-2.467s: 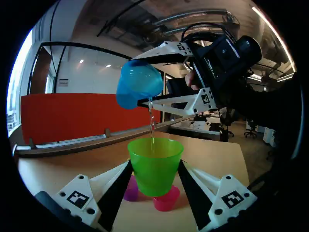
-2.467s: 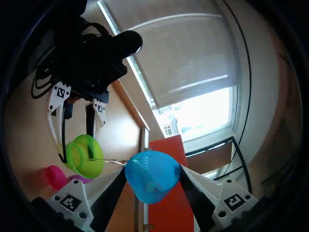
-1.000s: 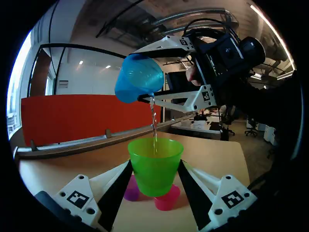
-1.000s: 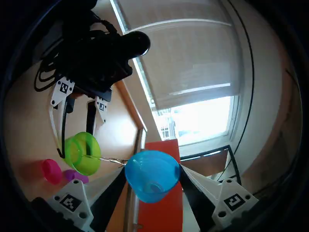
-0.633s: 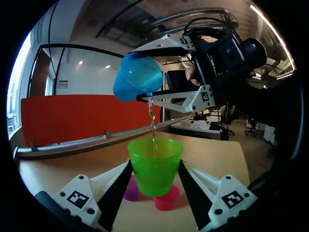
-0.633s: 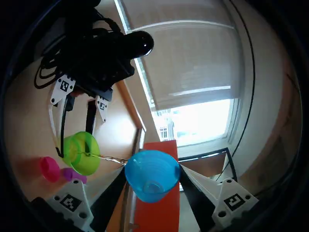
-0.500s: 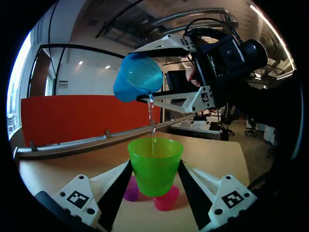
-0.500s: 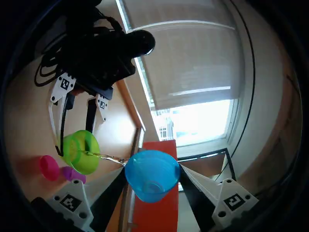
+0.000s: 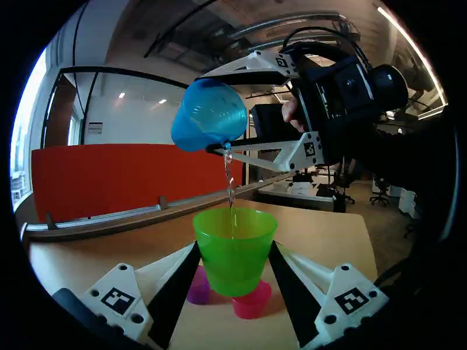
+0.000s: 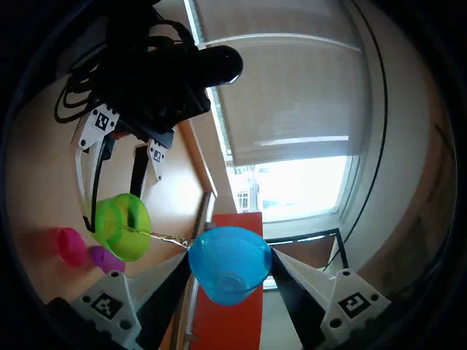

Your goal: Pour water

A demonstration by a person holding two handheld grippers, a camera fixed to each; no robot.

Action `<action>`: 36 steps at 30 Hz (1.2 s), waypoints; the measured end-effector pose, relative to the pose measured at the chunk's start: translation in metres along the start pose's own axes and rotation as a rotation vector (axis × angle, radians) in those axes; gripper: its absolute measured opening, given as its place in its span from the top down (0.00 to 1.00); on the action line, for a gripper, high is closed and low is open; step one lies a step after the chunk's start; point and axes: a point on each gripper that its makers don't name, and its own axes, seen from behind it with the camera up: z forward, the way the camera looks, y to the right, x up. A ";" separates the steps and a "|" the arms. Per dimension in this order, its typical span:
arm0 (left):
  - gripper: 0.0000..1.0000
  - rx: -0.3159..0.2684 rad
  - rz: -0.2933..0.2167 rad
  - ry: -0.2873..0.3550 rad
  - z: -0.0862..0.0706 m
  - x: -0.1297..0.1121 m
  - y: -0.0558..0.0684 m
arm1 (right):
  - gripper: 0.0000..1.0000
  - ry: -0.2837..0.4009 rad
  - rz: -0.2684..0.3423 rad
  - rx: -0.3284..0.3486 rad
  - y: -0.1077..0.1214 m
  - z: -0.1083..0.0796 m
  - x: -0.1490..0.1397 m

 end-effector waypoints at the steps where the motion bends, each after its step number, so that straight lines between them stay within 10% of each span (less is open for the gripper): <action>1: 0.19 0.000 0.001 0.000 0.000 0.000 0.000 | 0.07 -0.001 -0.002 -0.002 0.000 0.000 0.000; 36: 0.19 0.000 0.004 0.002 -0.001 0.003 0.002 | 0.07 0.003 -0.123 -0.048 0.004 -0.007 0.018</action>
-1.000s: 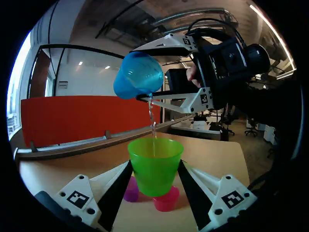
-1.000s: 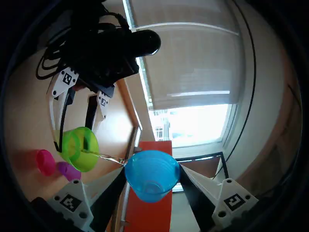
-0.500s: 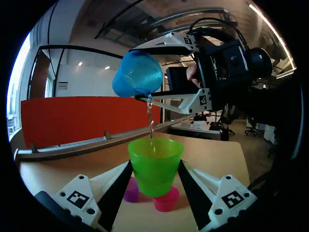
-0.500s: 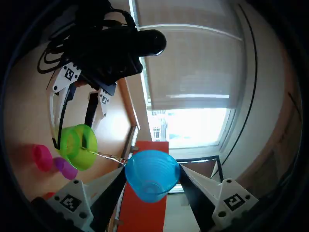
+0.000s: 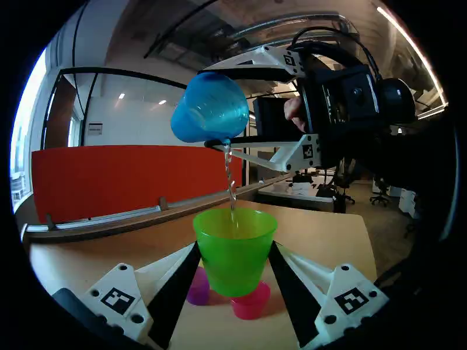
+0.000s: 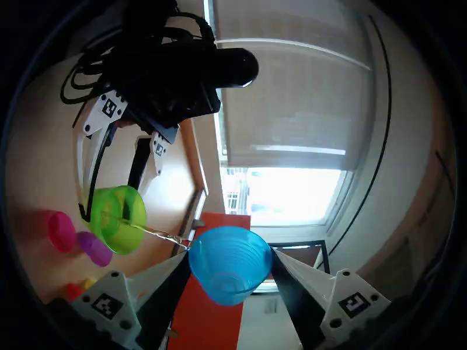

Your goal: Pour water

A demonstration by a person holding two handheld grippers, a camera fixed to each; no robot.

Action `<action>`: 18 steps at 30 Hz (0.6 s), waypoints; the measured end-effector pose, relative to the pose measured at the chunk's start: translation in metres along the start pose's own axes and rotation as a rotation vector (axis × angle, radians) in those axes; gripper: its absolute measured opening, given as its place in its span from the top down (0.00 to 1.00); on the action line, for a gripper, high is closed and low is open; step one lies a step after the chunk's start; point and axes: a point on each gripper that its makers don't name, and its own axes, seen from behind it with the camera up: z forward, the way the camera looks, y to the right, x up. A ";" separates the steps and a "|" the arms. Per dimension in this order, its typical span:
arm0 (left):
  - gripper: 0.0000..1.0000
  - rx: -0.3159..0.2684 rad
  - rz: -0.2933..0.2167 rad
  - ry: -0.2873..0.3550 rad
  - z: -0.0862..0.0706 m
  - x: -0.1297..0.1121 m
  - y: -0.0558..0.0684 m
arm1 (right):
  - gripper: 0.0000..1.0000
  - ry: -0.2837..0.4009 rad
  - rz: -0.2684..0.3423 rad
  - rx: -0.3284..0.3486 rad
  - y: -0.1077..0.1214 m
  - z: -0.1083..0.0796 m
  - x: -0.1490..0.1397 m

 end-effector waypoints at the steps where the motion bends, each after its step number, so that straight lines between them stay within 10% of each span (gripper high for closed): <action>1: 0.19 0.000 0.000 0.000 0.000 0.000 0.000 | 0.07 0.001 -0.003 -0.001 0.000 0.000 0.000; 18: 0.19 0.001 0.002 -0.002 0.000 0.000 -0.001 | 0.07 -0.004 -0.062 -0.006 -0.002 -0.002 0.004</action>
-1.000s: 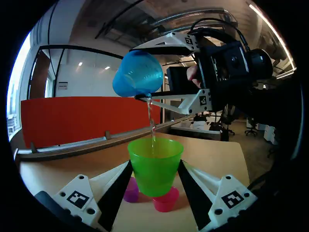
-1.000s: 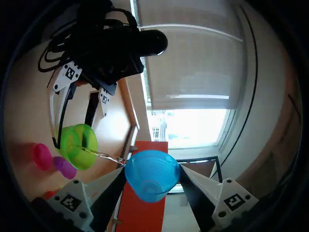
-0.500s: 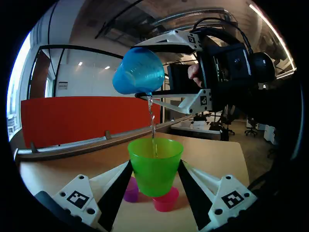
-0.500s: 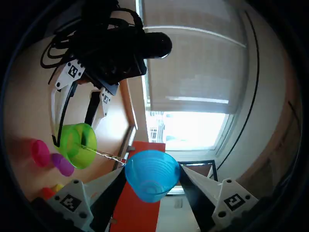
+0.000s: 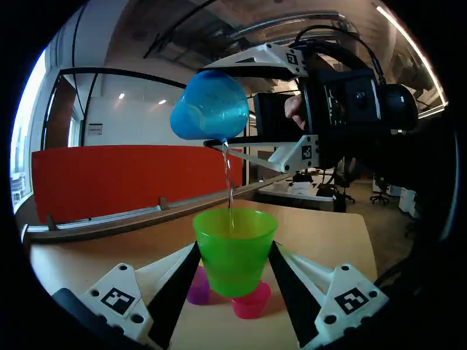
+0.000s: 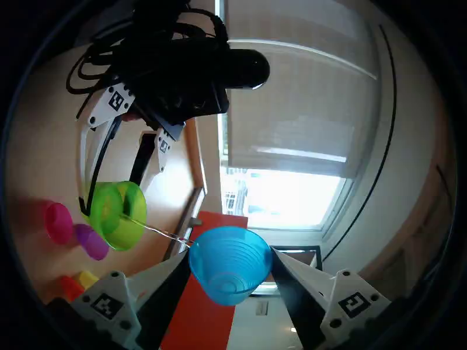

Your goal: Pour water

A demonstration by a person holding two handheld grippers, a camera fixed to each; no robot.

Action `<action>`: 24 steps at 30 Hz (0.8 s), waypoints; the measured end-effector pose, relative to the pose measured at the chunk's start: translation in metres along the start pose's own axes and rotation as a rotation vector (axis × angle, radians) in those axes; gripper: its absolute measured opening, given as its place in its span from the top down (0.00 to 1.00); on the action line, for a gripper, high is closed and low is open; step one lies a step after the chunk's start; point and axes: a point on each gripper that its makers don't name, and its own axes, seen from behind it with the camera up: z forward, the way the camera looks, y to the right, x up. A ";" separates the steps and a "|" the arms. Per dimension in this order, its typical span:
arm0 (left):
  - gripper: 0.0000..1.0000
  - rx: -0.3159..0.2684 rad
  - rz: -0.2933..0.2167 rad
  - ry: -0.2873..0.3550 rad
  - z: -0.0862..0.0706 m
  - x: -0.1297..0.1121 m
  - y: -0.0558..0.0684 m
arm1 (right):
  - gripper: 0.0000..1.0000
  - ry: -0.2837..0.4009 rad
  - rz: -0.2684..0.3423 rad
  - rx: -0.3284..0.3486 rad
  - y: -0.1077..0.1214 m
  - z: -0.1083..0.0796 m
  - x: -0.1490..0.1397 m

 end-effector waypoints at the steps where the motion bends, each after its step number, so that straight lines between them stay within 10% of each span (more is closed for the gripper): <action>1: 0.18 0.000 -0.001 0.000 0.000 0.000 0.000 | 0.07 0.000 -0.002 0.000 0.000 0.000 0.000; 24: 0.19 0.003 0.001 0.000 0.002 0.001 0.000 | 0.07 -0.004 -0.014 -0.001 -0.001 -0.003 0.000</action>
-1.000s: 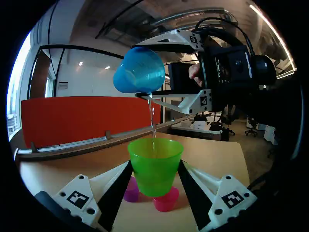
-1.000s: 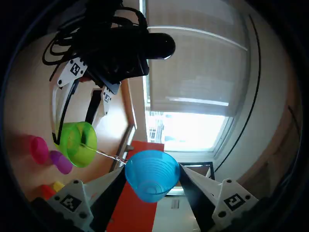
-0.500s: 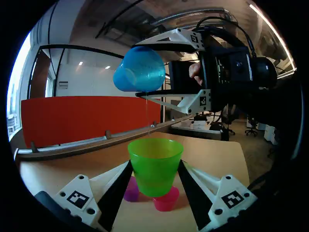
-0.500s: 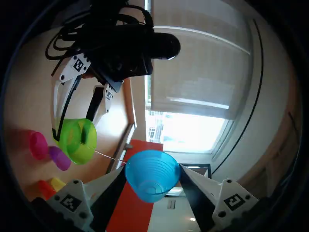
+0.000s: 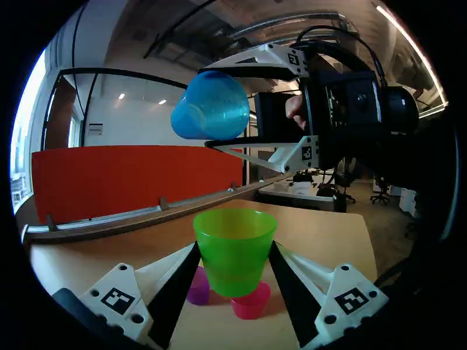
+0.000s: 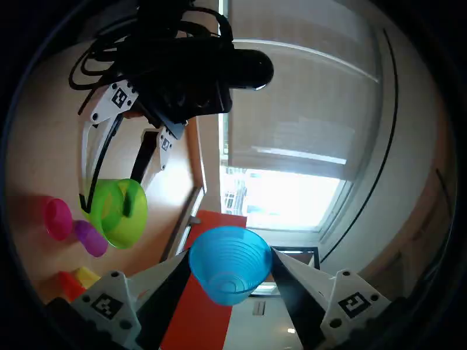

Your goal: Pour water

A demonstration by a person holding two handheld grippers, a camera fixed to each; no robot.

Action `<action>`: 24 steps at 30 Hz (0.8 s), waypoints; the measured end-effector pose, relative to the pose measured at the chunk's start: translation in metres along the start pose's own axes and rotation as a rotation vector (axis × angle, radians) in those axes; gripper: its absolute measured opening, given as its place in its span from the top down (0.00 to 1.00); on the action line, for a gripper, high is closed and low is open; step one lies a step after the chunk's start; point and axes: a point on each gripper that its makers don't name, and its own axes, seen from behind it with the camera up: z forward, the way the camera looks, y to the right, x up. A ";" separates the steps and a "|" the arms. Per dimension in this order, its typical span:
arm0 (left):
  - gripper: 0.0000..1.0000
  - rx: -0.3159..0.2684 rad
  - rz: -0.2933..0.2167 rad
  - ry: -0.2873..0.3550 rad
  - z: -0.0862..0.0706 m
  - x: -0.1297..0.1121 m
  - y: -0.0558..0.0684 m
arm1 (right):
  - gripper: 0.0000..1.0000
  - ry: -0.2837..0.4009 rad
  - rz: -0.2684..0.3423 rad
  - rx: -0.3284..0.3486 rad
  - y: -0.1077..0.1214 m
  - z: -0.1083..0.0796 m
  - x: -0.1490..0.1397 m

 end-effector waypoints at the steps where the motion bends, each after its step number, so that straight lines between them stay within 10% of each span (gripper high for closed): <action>1: 0.18 0.001 0.000 0.000 0.000 0.000 0.000 | 0.07 0.000 0.002 0.001 0.000 0.000 0.000; 11: 0.18 0.002 0.003 0.000 0.000 0.002 0.001 | 0.07 -0.002 0.050 0.004 0.001 0.002 -0.004; 24: 0.19 0.009 0.005 0.001 -0.002 0.004 -0.001 | 0.07 0.020 0.257 -0.013 0.005 0.001 -0.012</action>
